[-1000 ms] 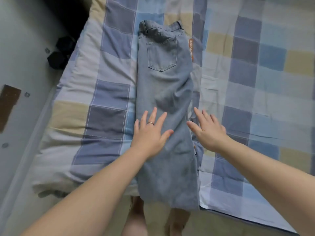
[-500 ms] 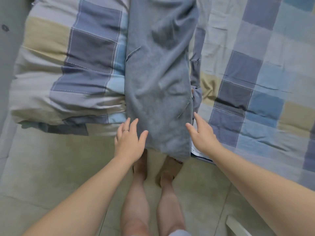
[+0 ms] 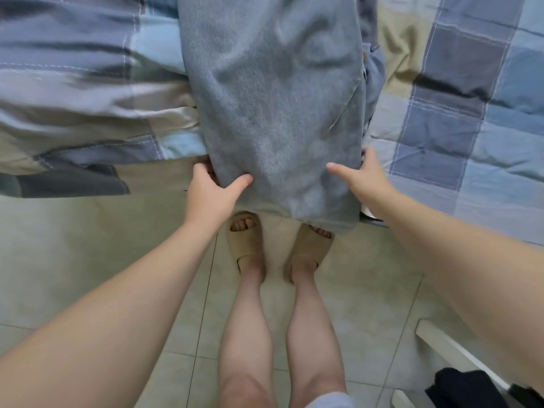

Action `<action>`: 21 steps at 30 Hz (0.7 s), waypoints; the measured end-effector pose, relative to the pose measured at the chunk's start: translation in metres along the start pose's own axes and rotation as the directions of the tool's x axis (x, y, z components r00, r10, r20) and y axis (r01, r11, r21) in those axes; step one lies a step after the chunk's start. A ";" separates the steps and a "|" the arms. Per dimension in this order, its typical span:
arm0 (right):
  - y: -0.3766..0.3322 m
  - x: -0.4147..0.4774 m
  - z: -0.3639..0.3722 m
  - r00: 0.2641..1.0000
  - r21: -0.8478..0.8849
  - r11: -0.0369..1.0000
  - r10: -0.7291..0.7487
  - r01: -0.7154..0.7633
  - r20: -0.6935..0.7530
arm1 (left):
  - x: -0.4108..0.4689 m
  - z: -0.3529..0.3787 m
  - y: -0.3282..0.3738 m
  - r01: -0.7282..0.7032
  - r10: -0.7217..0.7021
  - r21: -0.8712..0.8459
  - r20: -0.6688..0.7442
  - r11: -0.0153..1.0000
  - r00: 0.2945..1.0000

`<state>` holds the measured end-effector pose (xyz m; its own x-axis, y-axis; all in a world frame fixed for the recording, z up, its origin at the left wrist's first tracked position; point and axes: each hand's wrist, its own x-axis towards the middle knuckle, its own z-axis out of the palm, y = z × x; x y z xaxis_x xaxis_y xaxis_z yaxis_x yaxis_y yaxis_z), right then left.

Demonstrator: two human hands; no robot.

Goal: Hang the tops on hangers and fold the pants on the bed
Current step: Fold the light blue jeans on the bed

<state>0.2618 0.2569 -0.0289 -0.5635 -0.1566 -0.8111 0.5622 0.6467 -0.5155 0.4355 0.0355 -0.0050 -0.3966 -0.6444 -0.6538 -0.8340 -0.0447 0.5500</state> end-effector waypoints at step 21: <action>-0.036 -0.184 -0.015 0.951 0.157 0.949 0.242 -0.273 0.193 | -0.103 -0.086 0.023 0.336 -0.236 -0.073 0.574 0.939 0.784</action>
<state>0.3366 0.2737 0.1430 -0.2836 -0.1365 -0.9492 0.7826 0.5391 -0.3113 0.4901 0.0350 0.1201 -0.3344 -0.0563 -0.9407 -0.8886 -0.3137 0.3347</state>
